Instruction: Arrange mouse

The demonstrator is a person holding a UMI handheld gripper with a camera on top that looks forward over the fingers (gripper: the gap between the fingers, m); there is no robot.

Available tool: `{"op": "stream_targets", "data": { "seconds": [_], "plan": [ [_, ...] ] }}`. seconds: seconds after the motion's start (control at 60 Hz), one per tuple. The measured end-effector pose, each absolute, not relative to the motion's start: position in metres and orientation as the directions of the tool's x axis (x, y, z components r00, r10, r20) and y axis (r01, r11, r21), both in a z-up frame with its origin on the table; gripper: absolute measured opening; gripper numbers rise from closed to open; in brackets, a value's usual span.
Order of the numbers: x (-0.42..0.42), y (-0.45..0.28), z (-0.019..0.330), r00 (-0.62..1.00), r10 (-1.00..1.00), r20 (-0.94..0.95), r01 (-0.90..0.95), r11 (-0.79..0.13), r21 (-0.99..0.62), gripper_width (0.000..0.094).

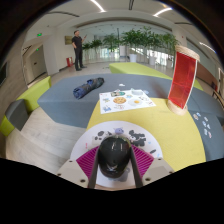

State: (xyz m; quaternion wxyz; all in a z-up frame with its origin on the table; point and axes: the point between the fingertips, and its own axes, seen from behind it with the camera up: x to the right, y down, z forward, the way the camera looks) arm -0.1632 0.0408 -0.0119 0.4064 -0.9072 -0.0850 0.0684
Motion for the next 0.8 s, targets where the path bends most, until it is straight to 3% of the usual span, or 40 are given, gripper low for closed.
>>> {"op": "stream_targets", "data": {
  "seconds": [0.05, 0.1, 0.167, 0.25, 0.483, 0.7, 0.8],
  "plan": [
    [-0.163, 0.036, -0.012, 0.975, 0.215, -0.051, 0.111, -0.678, -0.727, 0.0640],
    [-0.160, 0.030, -0.006, 0.974, 0.225, -0.034, 0.132, -0.681, -0.720, 0.0854],
    [-0.157, 0.019, 0.015, 0.973, 0.231, -0.007, 0.149, -0.651, -0.744, 0.0808],
    [-0.152, -0.008, 0.046, 0.971, 0.238, 0.030, 0.174, -0.615, -0.769, 0.0844],
    [-0.137, -0.104, 0.121, 0.972, 0.233, 0.018, 0.145, -0.540, -0.829, 0.0833],
    [-0.097, -0.148, 0.138, 0.977, 0.203, 0.065, 0.159, -0.492, -0.856, 0.0834],
    [-0.077, -0.155, 0.127, 0.979, 0.190, 0.071, 0.163, -0.528, -0.834, 0.0830]
  ]
}}
